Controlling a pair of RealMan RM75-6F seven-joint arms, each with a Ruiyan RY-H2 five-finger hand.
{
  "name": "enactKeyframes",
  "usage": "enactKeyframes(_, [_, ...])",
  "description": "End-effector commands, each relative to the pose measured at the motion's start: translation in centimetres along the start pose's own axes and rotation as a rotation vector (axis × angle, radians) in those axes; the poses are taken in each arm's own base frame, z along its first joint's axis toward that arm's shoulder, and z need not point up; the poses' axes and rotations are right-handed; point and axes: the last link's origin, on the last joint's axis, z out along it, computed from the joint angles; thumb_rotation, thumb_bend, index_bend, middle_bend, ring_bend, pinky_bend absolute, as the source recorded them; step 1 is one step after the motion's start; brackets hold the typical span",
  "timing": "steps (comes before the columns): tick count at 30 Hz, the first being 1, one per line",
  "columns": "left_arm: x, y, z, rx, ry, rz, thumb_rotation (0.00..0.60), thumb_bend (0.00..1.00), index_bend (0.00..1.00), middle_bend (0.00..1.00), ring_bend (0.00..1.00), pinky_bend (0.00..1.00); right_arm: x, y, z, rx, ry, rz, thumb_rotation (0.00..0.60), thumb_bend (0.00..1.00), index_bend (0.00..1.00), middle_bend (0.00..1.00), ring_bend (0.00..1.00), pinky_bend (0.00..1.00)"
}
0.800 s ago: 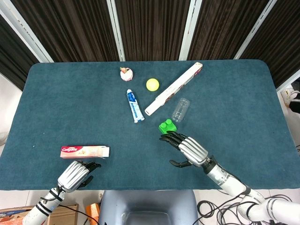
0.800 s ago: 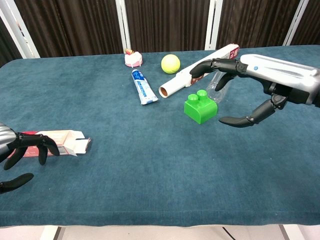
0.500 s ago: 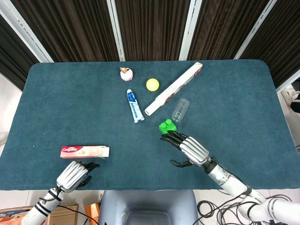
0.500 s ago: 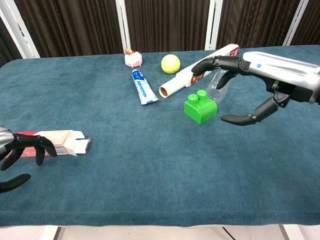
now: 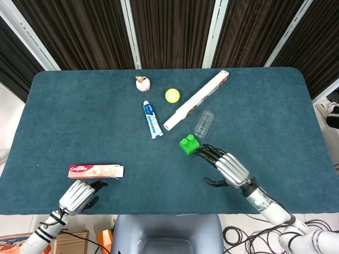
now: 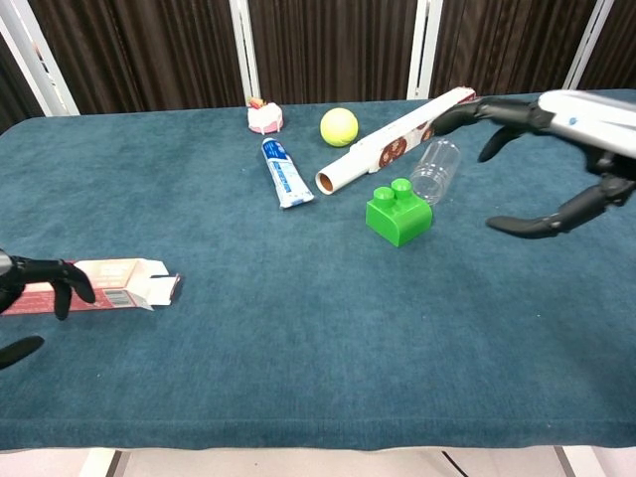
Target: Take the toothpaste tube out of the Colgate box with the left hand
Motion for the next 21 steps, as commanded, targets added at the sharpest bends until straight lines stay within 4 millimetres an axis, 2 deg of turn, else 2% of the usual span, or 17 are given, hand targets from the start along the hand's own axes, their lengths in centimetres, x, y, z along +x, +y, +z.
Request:
enactKeyframes(1, [0.8, -1.1, -0.8, 0.066, 0.021, 0.024, 0.6, 0.41, 0.34, 0.43, 0.83, 0.84, 1.0, 1.1, -3.5, -0.066, 0.049, -0.053, 0.6, 0.24, 0.17, 0.12, 0.06, 0.27])
enactKeyframes(6, [1.6, -2.3, -1.7, 0.162, 0.053, 0.057, 0.6, 0.41, 0.34, 0.41, 0.84, 0.84, 1.6, 2.2, -8.3, -0.179, 0.03, -0.118, 0.6, 0.24, 0.16, 0.12, 0.06, 0.27])
enactKeyframes(11, [1.6, -2.9, -1.2, 0.239, 0.065, 0.078, 0.6, 0.41, 0.27, 0.34, 0.92, 0.92, 1.6, 2.6, -12.9, -0.315, -0.028, -0.187, 0.6, 0.24, 0.15, 0.12, 0.06, 0.27])
enactKeyframes(13, [1.5, -3.0, -0.6, 0.256, 0.056, 0.085, 0.6, 0.4, 0.25, 0.29, 0.94, 0.94, 1.6, 2.4, -14.0, -0.352, -0.045, -0.194, 0.6, 0.24, 0.15, 0.12, 0.06, 0.27])
enactKeyframes(17, [1.5, -3.0, 0.6, 0.263, 0.028, 0.104, 0.6, 0.38, 0.2, 0.21, 0.94, 0.94, 2.0, 1.8, -14.7, -0.358, -0.03, -0.204, 0.6, 0.24, 0.13, 0.12, 0.06, 0.27])
enactKeyframes(21, [1.3, -3.2, 1.8, 0.272, -0.012, 0.114, 0.6, 0.38, 0.18, 0.19, 0.94, 0.94, 2.1, 1.5, -15.1, -0.361, -0.006, -0.216, 0.6, 0.24, 0.13, 0.12, 0.06, 0.27])
